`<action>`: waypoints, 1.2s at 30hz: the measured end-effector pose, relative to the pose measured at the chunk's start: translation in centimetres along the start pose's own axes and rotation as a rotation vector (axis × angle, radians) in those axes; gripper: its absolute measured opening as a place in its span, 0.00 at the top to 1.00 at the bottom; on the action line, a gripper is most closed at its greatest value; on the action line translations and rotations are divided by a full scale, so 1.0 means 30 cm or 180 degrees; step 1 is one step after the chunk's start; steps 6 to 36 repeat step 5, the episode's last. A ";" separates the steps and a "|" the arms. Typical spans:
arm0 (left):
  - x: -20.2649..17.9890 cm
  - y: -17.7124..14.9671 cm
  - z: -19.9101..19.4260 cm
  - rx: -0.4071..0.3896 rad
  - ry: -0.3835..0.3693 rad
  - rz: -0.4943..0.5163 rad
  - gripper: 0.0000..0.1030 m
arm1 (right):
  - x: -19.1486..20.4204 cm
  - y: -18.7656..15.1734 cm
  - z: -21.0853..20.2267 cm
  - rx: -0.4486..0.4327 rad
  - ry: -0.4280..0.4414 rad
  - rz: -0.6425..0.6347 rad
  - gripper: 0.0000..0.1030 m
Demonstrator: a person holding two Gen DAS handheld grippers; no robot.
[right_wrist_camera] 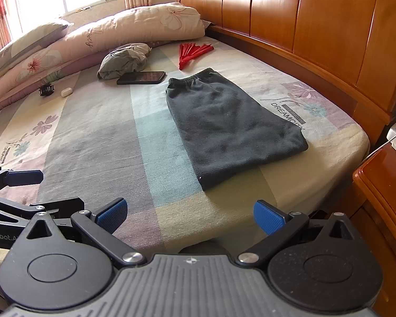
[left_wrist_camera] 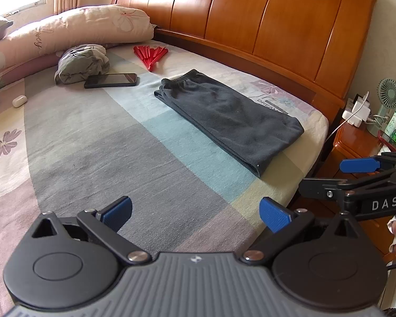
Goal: Fold clothes
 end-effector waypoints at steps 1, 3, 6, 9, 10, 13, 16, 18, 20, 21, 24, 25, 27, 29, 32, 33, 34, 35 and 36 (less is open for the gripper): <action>-0.001 0.000 0.000 -0.0001 -0.0001 0.0000 0.01 | 0.000 0.000 0.001 0.0001 -0.0001 0.0000 0.00; -0.001 0.001 0.001 -0.0001 0.0002 0.0004 0.01 | 0.001 0.001 0.002 0.0004 -0.0006 0.0000 0.00; -0.002 0.000 0.002 -0.0003 -0.0004 0.0005 0.01 | 0.002 0.000 0.003 0.0004 -0.0007 -0.0001 0.00; -0.002 0.000 0.002 -0.0003 -0.0004 0.0005 0.01 | 0.002 0.000 0.003 0.0004 -0.0007 -0.0001 0.00; -0.002 0.000 0.002 -0.0003 -0.0004 0.0005 0.01 | 0.002 0.000 0.003 0.0004 -0.0007 -0.0001 0.00; -0.002 0.000 0.002 -0.0003 -0.0004 0.0005 0.01 | 0.002 0.000 0.003 0.0004 -0.0007 -0.0001 0.00; -0.002 0.000 0.002 -0.0003 -0.0004 0.0005 0.01 | 0.002 0.000 0.003 0.0004 -0.0007 -0.0001 0.00; -0.002 0.000 0.002 -0.0003 -0.0004 0.0005 0.01 | 0.002 0.000 0.003 0.0004 -0.0007 -0.0001 0.00; -0.002 0.000 0.002 -0.0003 -0.0004 0.0005 0.01 | 0.002 0.000 0.003 0.0004 -0.0007 -0.0001 0.00; -0.002 0.000 0.002 -0.0003 -0.0004 0.0005 0.01 | 0.002 0.000 0.003 0.0004 -0.0007 -0.0001 0.00; -0.002 0.000 0.002 -0.0003 -0.0004 0.0005 0.01 | 0.002 0.000 0.003 0.0004 -0.0007 -0.0001 0.00; -0.002 0.000 0.002 -0.0003 -0.0004 0.0005 0.01 | 0.002 0.000 0.003 0.0004 -0.0007 -0.0001 0.00; -0.002 0.000 0.002 -0.0003 -0.0004 0.0005 0.01 | 0.002 0.000 0.003 0.0004 -0.0007 -0.0001 0.00; -0.002 0.000 0.002 -0.0003 -0.0004 0.0005 0.01 | 0.002 0.000 0.003 0.0004 -0.0007 -0.0001 0.00; -0.002 0.000 0.002 -0.0003 -0.0004 0.0005 0.01 | 0.002 0.000 0.003 0.0004 -0.0007 -0.0001 0.00; -0.002 0.000 0.002 -0.0003 -0.0004 0.0005 0.01 | 0.002 0.000 0.003 0.0004 -0.0007 -0.0001 0.00; -0.002 0.000 0.002 -0.0003 -0.0004 0.0005 0.01 | 0.002 0.000 0.003 0.0004 -0.0007 -0.0001 0.00; -0.002 0.000 0.002 -0.0003 -0.0004 0.0005 0.01 | 0.002 0.000 0.003 0.0004 -0.0007 -0.0001 0.00; -0.002 0.000 0.002 -0.0003 -0.0004 0.0005 0.01 | 0.002 0.000 0.003 0.0004 -0.0007 -0.0001 0.00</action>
Point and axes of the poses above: each gripper's, at about its wrist camera, not at the fingertips, and z roughly the way its jaws point, x to its left, y to its top, the point moved 3 cm from there along z, roughly the way its jaws point, and after that the axes turned 1 degree about -y, right-handed, at the moved point
